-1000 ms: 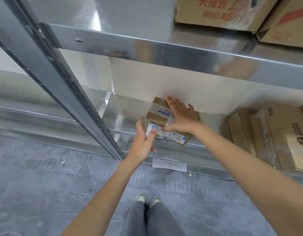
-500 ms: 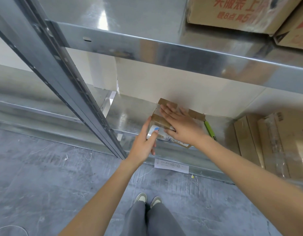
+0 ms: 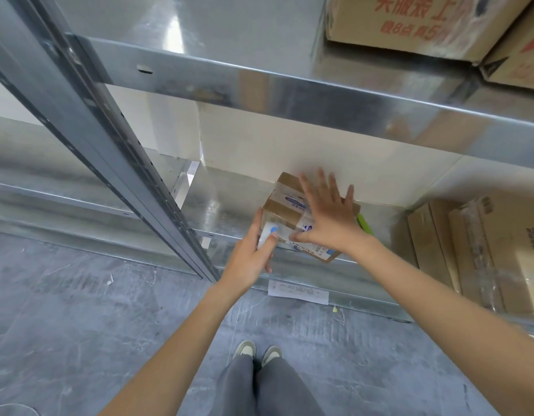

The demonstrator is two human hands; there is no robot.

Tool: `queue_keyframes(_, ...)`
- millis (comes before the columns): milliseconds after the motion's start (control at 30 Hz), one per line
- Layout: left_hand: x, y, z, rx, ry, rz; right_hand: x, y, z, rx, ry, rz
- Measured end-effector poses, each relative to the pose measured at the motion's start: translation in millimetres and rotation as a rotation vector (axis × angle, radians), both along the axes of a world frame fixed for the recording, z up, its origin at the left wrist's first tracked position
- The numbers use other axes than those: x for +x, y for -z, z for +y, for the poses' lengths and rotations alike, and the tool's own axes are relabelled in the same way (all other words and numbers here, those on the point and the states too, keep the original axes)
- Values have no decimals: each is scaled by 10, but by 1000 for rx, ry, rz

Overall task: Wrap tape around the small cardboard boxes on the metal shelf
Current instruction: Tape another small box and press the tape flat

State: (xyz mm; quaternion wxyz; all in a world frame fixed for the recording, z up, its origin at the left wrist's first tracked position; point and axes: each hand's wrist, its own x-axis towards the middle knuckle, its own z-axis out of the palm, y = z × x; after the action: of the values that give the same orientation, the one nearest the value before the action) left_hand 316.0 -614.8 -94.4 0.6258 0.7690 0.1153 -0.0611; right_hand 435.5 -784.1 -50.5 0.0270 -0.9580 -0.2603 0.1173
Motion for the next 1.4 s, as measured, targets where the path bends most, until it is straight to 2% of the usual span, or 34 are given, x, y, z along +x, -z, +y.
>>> queue_keyframes(133, -182, -162, -39, 53, 15, -155, 82, -147, -26, 0, 19, 33)
queue_keyframes(200, -287, -285, 0, 44, -54, -219, 86, -230, -12, 57, 30, 127)
queue_keyframes(367, -359, -609, 131, 19, -155, -356, 160, -364, -21, 450, 117, 689)
queue_keyframes(433, -247, -700, 131, 46, -119, -359, 237, -272, -46, 509, 166, 923)
queue_keyframes(500, -95, -698, 82, 47, -81, -310, 299, -107, -60, 499, 219, 1061)
queue_keyframes(567, 78, -649, 28, 38, -82, -248, 331, 41, -70, 501, 271, 1037)
queue_keyframes(667, 364, -608, -21, 39, -136, -235, 357, 69, -49, 516, 324, 894)
queue_keyframes(767, 581, -645, -8, 12, -170, -226, 292, 25, 31, 297, 202, 460)
queue_keyframes(833, 649, -650, 4, -33, -181, -212, 110, 10, 129, 161, 76, 300)
queue_keyframes(900, 689, -658, 9, -80, -212, -169, -70, 54, 201, 104, 22, 325)
queue_keyframes(967, 723, -692, 4, -108, -225, -127, -128, 102, 236, 80, 54, 326)
queue_keyframes(1133, 614, -751, 0, 34, -166, -109, -117, 137, 255, 62, 58, 283)
queue_keyframes(1400, 112, -821, 232, 191, -136, 46, -99, 180, 260, 62, 48, 292)
